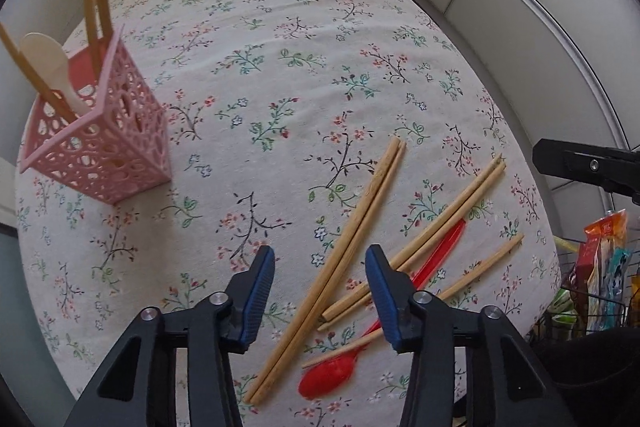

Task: Organize utensils
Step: 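Move both grippers back toward the remaining chopsticks and red spoon, then grasp a wooden chopstick with the left gripper and lift it upright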

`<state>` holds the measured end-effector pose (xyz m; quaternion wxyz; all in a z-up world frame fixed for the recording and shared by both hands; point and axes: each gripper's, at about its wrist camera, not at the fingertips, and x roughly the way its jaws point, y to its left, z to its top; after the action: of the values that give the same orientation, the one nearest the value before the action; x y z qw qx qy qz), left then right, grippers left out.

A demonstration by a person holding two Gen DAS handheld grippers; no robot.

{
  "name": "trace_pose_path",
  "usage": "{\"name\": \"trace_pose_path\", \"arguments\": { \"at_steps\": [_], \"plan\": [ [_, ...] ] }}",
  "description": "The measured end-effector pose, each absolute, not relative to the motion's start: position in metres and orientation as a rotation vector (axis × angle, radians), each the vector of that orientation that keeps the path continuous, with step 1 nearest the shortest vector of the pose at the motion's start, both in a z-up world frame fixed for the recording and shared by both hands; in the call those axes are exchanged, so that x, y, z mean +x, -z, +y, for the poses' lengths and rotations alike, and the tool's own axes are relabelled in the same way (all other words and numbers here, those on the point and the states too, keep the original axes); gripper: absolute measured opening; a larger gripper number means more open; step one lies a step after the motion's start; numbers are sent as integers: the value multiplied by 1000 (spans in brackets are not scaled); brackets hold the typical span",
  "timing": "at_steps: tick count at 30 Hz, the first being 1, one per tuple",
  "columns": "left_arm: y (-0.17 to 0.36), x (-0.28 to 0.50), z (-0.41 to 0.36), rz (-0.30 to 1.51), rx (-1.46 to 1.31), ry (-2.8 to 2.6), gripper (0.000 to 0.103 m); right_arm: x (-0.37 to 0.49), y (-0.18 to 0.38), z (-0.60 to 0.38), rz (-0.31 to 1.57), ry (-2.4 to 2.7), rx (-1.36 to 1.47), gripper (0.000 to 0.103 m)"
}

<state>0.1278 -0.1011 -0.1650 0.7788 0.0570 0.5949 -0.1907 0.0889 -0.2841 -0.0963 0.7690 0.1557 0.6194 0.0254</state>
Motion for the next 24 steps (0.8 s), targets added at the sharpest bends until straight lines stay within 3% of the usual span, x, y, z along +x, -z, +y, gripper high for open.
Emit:
{"name": "trace_pose_path", "arguments": {
  "at_steps": [4, 8, 24],
  "plan": [
    [175, 137, -119, 1306, 129, 450, 22, 90, 101, -292, 1355, -46, 362, 60],
    [184, 144, -136, 1314, 144, 465, 12, 91, 105, -298, 1367, -40, 376, 60],
    [200, 172, -176, 1329, 190, 457, 8, 97, 112, -313, 1373, -26, 405, 60]
  ]
}}
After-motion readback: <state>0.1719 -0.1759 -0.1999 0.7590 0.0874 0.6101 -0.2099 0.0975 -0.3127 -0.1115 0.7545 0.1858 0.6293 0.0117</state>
